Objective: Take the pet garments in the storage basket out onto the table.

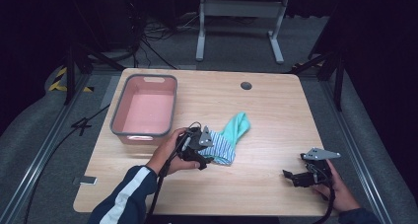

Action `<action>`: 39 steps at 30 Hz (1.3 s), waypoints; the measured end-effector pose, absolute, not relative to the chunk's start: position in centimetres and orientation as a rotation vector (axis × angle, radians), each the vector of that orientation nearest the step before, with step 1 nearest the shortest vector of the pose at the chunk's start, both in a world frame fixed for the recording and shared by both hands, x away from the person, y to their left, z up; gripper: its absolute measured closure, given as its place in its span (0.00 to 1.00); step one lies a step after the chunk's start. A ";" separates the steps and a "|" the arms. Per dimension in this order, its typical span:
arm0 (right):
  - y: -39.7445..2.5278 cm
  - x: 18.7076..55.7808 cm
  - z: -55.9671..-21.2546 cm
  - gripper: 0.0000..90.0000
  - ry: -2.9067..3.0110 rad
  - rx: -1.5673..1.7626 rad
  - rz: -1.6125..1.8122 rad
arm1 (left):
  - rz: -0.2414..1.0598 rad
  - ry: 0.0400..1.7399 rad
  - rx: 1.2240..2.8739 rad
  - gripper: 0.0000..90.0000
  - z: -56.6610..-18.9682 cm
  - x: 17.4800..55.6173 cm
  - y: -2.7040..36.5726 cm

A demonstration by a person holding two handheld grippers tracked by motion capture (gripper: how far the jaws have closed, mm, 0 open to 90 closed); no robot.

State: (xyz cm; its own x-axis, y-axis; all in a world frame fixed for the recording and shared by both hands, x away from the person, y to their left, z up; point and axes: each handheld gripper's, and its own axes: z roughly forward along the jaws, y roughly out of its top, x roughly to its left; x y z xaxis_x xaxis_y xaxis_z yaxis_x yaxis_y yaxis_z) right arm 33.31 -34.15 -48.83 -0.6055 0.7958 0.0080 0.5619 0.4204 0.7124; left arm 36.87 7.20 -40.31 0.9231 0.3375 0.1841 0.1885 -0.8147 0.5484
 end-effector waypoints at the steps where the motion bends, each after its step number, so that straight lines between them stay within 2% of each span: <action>1: -34.1 33.3 -48.8 0.01 2.349 1.169 0.989 | 0.370 0.392 2.535 0.28 -40.4 36.6 7.5; 17: -34.1 33.3 -48.8 0.01 2.349 1.170 0.989 | 0.437 0.424 2.592 0.28 -41.6 35.0 11.7; 39: -34.1 33.3 -48.8 0.01 2.349 1.170 0.989 | 0.409 0.493 2.621 0.26 -43.6 33.0 17.0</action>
State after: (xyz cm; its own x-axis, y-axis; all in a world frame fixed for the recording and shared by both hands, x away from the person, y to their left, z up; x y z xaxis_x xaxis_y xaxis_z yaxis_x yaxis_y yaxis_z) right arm 33.31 -34.14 -48.83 -0.6053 0.7959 0.0091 0.5629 0.4200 0.7119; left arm 33.01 17.05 -43.62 0.8927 0.4029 0.2021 0.2726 -0.8397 0.4697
